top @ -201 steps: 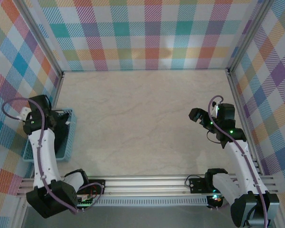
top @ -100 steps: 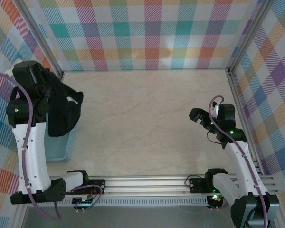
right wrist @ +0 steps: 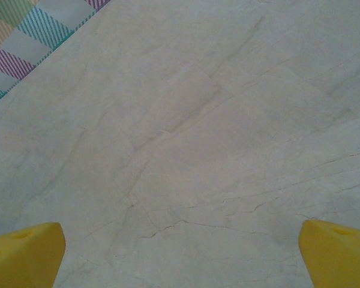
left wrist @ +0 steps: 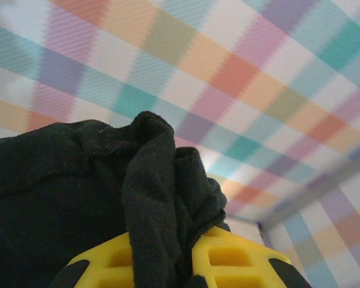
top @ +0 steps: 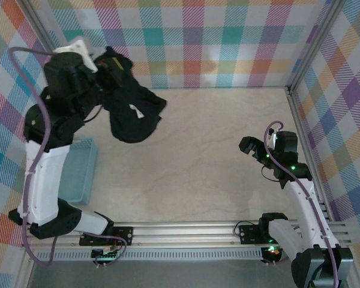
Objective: Fold the inside-out t-shirt
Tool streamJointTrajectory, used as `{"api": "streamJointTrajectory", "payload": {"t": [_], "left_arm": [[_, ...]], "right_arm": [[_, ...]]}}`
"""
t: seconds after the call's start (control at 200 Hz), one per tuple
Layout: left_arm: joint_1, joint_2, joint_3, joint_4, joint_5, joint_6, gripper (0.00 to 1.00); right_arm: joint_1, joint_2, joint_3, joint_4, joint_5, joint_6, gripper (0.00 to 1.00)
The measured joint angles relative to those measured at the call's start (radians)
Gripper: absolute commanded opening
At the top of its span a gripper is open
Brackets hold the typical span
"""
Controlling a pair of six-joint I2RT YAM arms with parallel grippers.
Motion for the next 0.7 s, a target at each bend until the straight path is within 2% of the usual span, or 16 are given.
{"api": "streamJointTrajectory", "payload": {"t": [0.125,0.215,0.345,0.385,0.48,0.575,0.7], "left_arm": [[-0.135,0.069,-0.037,0.034,0.001,0.007,0.00],[-0.183,0.088,-0.141,0.066,0.010,0.001,0.00],[-0.200,0.080,-0.384,0.132,0.015,-0.031,0.21],[-0.198,0.076,-0.466,0.143,0.004,-0.043,0.32],[-0.167,0.065,-0.657,0.171,-0.008,-0.089,0.51],[-0.080,0.058,-0.812,0.172,0.006,-0.145,0.63],[0.056,0.046,-0.983,0.175,0.027,-0.188,0.77]], "right_arm": [[0.001,0.000,0.000,0.001,-0.001,0.000,1.00],[0.002,0.000,0.000,0.001,-0.010,-0.001,1.00],[0.012,0.000,0.000,0.001,-0.034,-0.008,1.00],[0.019,0.000,0.000,0.001,-0.038,-0.011,1.00],[0.055,0.005,0.000,0.002,-0.042,-0.021,1.00],[0.129,0.029,0.000,0.003,-0.031,-0.030,1.00],[0.282,0.096,0.000,0.014,0.014,-0.039,1.00]]}}
